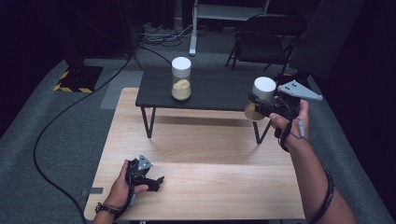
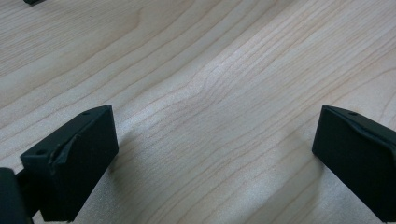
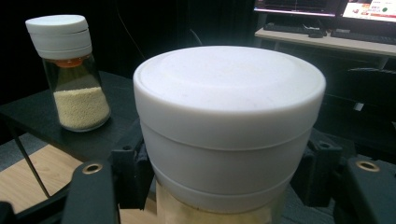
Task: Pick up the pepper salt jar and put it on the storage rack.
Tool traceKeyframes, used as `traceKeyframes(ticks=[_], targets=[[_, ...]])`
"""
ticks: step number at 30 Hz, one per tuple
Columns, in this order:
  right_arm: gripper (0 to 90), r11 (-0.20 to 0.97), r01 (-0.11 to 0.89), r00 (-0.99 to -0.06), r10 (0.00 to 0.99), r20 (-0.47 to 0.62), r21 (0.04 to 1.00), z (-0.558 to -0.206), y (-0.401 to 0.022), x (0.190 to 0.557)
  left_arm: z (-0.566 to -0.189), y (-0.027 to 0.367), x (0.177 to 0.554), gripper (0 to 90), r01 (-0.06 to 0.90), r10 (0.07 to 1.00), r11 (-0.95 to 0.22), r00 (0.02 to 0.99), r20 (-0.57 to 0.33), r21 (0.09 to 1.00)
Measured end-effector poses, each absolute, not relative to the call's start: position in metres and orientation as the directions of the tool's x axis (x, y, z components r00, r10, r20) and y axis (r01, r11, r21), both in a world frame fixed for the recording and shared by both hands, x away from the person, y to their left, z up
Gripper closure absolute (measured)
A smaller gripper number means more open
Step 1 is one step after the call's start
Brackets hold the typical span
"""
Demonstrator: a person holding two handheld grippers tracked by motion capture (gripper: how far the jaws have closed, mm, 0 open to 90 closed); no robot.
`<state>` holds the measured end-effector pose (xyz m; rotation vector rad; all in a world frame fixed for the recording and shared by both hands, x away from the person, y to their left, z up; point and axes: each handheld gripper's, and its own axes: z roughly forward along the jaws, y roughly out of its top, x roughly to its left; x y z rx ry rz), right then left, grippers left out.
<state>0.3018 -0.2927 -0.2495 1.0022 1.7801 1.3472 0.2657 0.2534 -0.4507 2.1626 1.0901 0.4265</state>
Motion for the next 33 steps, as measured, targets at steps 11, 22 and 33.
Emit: traceKeyframes(ticks=[11, 22, 33], targets=[[34.4, 0.142, 0.169, -0.457, 0.888, -0.051, 0.975, -0.250, -0.282, 0.330, -0.451, 0.253, 0.266, 0.5, 0.583, 0.801, -0.428, 0.598, -0.009, 0.691], [34.3, 0.120, 0.171, -0.457, 0.889, -0.029, 0.978, -0.253, -0.269, 0.356, -0.451, 0.253, 0.266, 0.5, 0.582, 0.801, -0.427, 0.598, -0.009, 0.691], [34.3, 0.119, 0.196, -0.436, 0.900, -0.022, 0.973, -0.259, -0.256, 0.377, -0.450, 0.254, 0.266, 0.5, 0.582, 0.800, -0.430, 0.600, -0.007, 0.690]])
